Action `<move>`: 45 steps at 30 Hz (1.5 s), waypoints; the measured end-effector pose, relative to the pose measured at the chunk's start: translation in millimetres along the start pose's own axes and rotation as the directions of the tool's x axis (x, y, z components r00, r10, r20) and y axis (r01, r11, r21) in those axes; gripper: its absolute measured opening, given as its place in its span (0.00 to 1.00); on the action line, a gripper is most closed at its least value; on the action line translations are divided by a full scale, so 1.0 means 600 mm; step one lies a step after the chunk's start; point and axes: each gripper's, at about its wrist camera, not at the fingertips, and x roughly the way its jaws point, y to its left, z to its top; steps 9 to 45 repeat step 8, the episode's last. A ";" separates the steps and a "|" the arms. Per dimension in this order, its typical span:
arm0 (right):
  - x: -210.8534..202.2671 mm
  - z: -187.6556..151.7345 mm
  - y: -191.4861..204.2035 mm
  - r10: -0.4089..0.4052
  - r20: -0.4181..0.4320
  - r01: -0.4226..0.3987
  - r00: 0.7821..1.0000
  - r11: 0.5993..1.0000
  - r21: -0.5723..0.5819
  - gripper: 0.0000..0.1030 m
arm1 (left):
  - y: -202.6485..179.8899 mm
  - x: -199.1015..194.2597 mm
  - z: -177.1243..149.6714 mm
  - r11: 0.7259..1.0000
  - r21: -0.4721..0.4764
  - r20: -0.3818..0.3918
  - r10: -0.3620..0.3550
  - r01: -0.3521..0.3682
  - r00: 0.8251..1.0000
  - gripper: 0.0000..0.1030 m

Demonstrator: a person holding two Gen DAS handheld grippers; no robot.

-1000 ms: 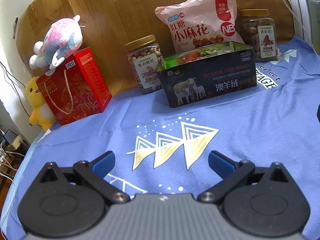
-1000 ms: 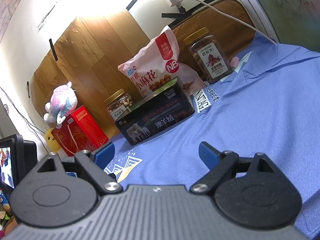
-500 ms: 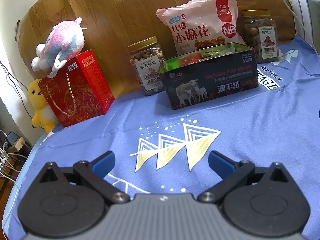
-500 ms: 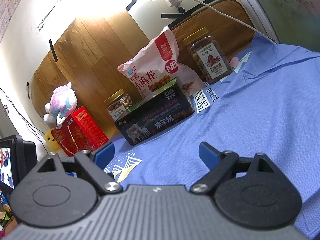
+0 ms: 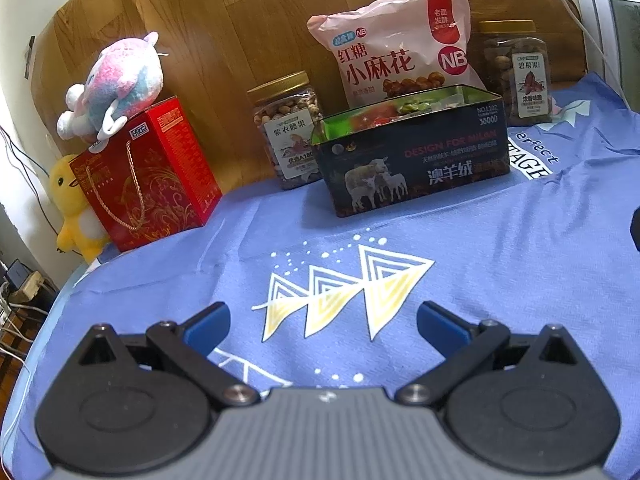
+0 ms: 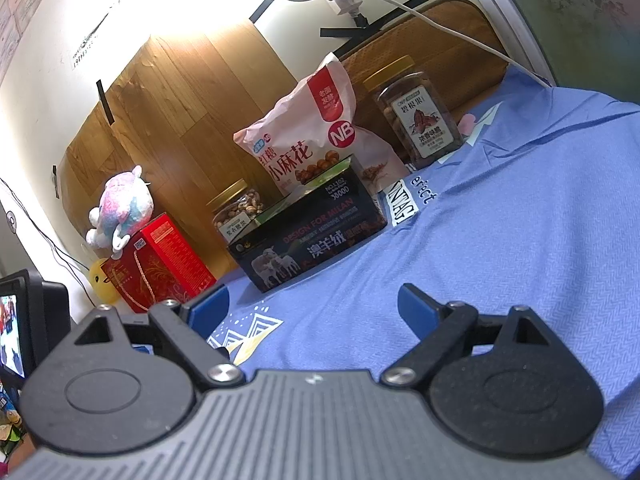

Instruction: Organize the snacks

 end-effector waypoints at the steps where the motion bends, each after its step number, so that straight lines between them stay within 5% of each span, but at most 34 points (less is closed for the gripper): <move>1: 0.000 0.000 0.000 0.000 0.000 0.000 1.000 1.000 0.000 0.91 | 0.000 0.000 0.000 1.000 -0.001 0.000 -0.002 0.002 1.000 1.00; 45: 0.000 0.000 0.000 -0.004 0.005 0.004 1.000 1.000 -0.002 0.91 | -0.001 -0.006 0.000 0.999 0.007 0.016 -0.043 0.043 0.999 1.00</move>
